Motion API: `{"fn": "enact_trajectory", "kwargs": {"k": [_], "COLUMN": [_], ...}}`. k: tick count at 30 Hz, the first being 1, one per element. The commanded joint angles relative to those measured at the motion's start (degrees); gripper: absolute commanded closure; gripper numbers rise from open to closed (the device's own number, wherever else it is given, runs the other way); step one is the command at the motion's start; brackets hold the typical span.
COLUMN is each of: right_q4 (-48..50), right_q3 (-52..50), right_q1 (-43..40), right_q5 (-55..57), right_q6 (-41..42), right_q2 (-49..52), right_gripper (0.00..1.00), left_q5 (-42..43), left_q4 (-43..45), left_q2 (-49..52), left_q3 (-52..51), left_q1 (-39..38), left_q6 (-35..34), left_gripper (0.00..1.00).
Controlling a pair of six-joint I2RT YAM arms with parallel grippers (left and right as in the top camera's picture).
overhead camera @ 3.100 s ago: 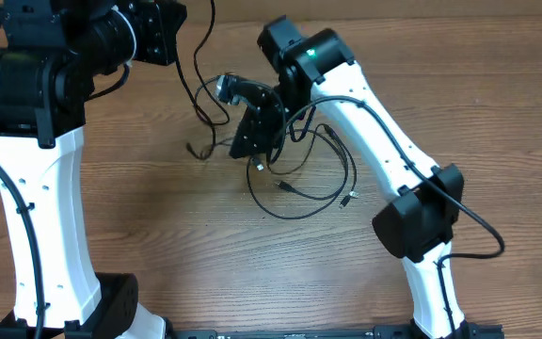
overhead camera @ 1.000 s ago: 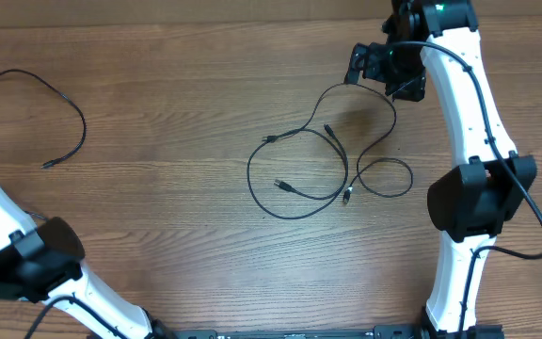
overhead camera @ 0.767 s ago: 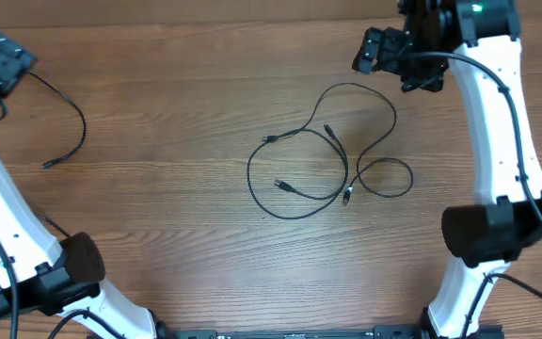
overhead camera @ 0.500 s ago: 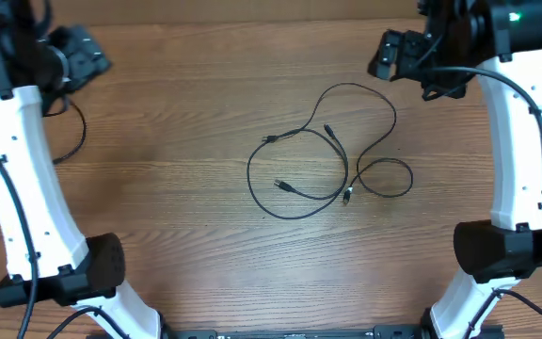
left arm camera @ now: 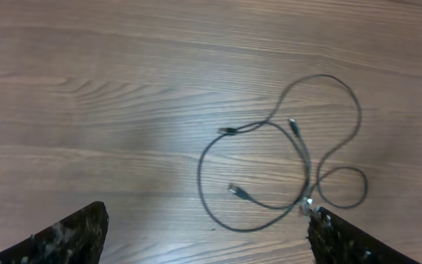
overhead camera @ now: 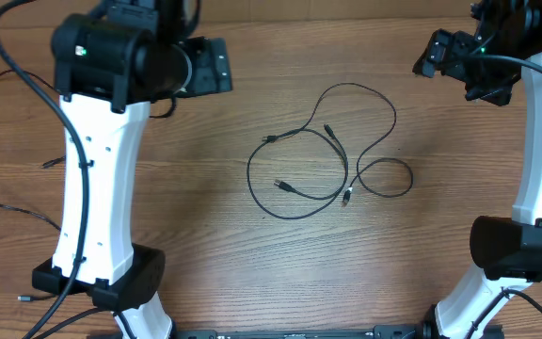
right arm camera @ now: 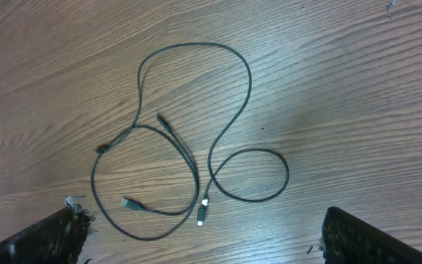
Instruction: Untangle cables
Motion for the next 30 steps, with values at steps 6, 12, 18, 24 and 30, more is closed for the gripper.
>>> {"fn": "enact_trajectory", "kwargs": {"k": [6,12,18,24,30], "right_q4": [0.37,0.22,0.28,0.31,0.74], "right_q3": [1.31,1.31,1.31,1.31,1.31], "right_q1": [0.07,0.07,0.07,0.07,0.07], "right_q5": [-0.02,-0.02,-0.02,-0.02,-0.02], "right_q6": [-0.74,-1.57,-1.60,-1.79,-2.08], "right_q2": [-1.51,-1.51,-1.51,-1.51,-1.16], "right_gripper": [0.00,0.00,0.00,0.00,0.00], "left_q5": [0.85,1.79,4.24,4.35,9.84], "left_q4": [1.07,1.86,5.81,13.84,28.65], "left_q2": [6.64,13.11,21.18,28.28,36.74], "left_q3": [0.68,0.68,0.68,0.68,0.68], "left_q1": [-7.96,-10.38,-12.15,-12.13,-12.22], "left_q6": [1.05,3.15,8.33,20.46,35.10], "left_gripper": [0.13,0.13,0.14,0.12,0.14]}}
